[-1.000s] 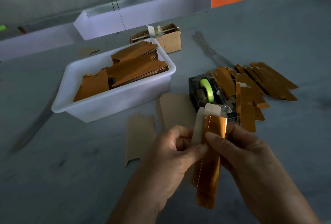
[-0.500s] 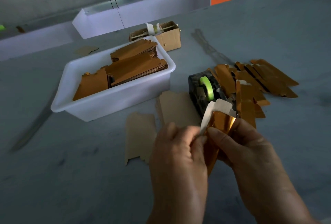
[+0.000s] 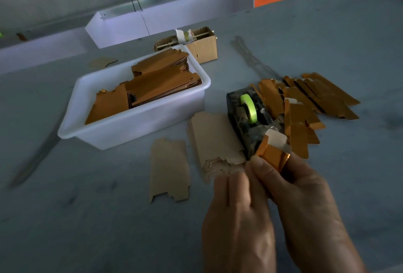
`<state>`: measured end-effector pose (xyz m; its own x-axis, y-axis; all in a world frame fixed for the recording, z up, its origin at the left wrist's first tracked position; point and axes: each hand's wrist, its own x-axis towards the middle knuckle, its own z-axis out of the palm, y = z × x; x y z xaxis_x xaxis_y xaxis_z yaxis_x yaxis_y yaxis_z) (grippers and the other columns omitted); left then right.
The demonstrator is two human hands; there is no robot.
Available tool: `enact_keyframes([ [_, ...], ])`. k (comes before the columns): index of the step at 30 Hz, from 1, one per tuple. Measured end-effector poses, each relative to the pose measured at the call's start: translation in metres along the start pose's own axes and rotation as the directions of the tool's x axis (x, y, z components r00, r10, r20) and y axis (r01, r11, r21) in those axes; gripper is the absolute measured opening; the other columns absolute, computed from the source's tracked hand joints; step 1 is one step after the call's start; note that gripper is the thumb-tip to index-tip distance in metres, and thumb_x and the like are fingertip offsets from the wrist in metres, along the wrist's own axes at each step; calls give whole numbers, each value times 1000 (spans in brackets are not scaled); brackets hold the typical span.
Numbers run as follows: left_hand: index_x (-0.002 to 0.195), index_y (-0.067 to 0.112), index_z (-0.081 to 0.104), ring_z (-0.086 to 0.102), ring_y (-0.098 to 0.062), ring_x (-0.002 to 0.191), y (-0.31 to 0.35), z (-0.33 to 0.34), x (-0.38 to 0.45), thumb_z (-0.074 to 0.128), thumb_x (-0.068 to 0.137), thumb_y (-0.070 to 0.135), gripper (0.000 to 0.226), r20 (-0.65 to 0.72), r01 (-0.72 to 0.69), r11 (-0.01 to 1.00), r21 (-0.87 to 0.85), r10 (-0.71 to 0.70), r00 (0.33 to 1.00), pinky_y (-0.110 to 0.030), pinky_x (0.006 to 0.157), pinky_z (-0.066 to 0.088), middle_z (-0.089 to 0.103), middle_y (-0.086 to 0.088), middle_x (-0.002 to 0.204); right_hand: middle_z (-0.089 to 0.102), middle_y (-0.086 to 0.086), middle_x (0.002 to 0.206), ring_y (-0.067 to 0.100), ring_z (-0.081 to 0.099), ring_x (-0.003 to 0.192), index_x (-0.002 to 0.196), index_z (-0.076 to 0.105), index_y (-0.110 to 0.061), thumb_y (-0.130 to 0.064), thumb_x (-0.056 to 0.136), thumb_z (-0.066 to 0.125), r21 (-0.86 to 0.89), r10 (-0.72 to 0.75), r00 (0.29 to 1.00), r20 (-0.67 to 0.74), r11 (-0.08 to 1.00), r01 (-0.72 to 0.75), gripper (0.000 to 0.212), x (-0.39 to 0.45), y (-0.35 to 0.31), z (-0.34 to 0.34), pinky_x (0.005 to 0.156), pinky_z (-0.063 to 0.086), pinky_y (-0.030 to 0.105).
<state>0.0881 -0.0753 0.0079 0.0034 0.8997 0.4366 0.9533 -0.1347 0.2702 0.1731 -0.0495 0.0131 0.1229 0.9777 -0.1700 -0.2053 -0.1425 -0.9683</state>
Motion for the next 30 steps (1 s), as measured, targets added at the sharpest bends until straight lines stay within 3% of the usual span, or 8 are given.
enact_keyframes([
  [3, 93, 28, 72, 63, -11, 71, -12, -8, 0, 72, 78, 7, 26, -4, 71, 928, -365, -78, 997, -25, 57, 54, 62, 6, 84, 70, 1, 70, 14, 67, 70, 77, 72, -27, -42, 59, 64, -1, 6, 999, 34, 1000, -6, 24, 0, 2, 1, 70, 50, 34],
  [6, 81, 30, 66, 69, -8, 75, -20, -18, 7, 70, 83, 19, 11, 334, 480, 574, -663, -348, 876, -32, 67, 57, 70, 8, 80, 69, 6, 72, 23, 67, 77, 75, 70, -22, -48, 59, 62, -3, -4, 998, 55, 1000, 4, 32, -2, 2, 3, 77, 54, 40],
  [9, 80, 30, 69, 72, -15, 71, -27, -26, 15, 71, 83, 20, 11, 576, 640, 388, -663, -281, 767, -39, 68, 60, 74, 1, 77, 62, 7, 64, 22, 62, 65, 71, 65, -12, -50, 58, 61, 16, 35, 999, 23, 999, -36, 40, -1, 1, 2, 67, 54, 35],
  [15, 78, 23, 73, 70, -18, 61, -33, -25, 22, 70, 84, 16, 10, 620, 663, 312, -680, -239, 748, -27, 57, 54, 74, -4, 73, 65, 2, 62, 13, 64, 59, 74, 65, -11, -56, 72, 51, -180, -90, 996, 7, 980, 90, 47, 5, -14, -7, 54, 54, 27],
  [19, 64, 9, 66, 46, -9, 37, -37, -21, 32, 66, 84, 5, 20, 474, 591, 267, -761, -394, 788, -15, 37, 36, 57, -2, 47, 67, -11, 72, -1, 61, 61, 76, 67, -30, -32, 82, 61, -327, -287, 942, -174, 919, 220, 9, 23, -25, -32, 49, 46, 12],
  [21, 64, 10, 62, 42, -7, 36, -39, -21, 38, 64, 85, 5, 21, 481, 603, 200, -772, -436, 761, -14, 35, 31, 52, 0, 46, 67, -6, 74, 6, 64, 69, 76, 68, -28, -25, 84, 62, -352, -206, 967, -149, 925, 142, 11, 38, -25, -43, 55, 50, 20],
  [25, 70, 16, 65, 48, -4, 47, -37, -19, 43, 66, 83, 18, 13, 550, 647, 153, -747, -403, 731, -17, 46, 36, 59, 6, 56, 68, 8, 88, 32, 62, 96, 81, 71, -21, -24, 86, 61, -312, 20, 1000, -8, 950, -21, 12, 60, -21, -48, 92, 49, 52],
  [30, 74, 13, 66, 48, -6, 49, -25, -15, 47, 66, 84, 17, 11, 552, 636, 102, -765, -404, 729, -25, 56, 36, 60, 4, 58, 71, -10, 76, 11, 66, 80, 81, 72, -27, -38, 81, 63, -398, 17, 996, 82, 917, 17, 14, 68, -18, -44, 72, 49, 28],
])
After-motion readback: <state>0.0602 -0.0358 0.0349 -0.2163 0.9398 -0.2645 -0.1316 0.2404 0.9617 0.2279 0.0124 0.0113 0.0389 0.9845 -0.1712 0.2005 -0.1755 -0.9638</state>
